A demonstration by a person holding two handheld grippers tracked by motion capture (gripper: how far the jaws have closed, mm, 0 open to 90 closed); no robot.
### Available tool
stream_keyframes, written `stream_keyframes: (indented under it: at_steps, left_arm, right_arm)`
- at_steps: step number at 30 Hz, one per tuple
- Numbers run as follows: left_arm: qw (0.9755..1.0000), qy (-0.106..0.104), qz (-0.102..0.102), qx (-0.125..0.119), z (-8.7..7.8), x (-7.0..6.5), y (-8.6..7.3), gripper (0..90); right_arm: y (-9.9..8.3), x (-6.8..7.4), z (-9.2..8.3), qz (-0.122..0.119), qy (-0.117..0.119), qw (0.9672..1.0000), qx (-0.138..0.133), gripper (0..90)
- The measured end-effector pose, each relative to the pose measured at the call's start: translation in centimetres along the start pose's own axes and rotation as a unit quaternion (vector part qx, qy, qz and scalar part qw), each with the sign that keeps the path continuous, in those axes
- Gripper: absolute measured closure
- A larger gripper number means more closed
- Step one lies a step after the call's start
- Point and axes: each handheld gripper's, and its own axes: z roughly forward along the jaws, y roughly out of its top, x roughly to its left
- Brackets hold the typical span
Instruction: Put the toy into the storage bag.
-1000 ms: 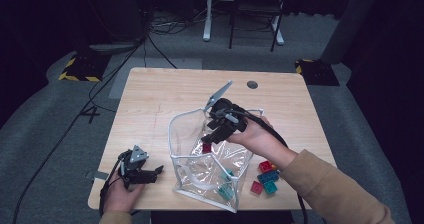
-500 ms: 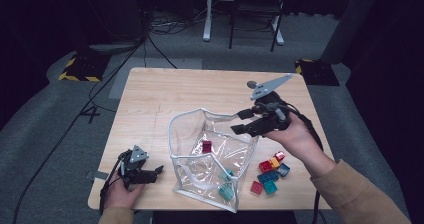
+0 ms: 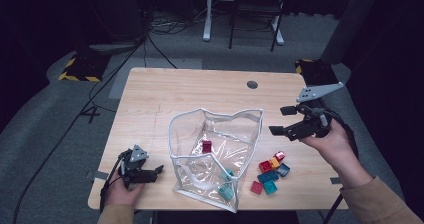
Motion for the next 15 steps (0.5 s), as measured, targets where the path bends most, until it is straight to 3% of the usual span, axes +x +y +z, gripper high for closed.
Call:
stream_keyframes:
  at_steps: [7, 15]
  left_arm:
    - [1.0000, 0.000, 0.000, 0.000, 0.0, 0.0, 0.0, 17.8]
    - [1.0000, 0.000, 0.000, 0.000, 0.0, 0.0, 0.0, 17.8]
  right_arm:
    - [-3.0, -0.8, 0.9, 0.011, -0.029, 0.9994, 0.017, 17.6]
    - [-7.2, -3.1, 3.1, 0.062, -0.039, 0.9966, 0.037, 28.4]
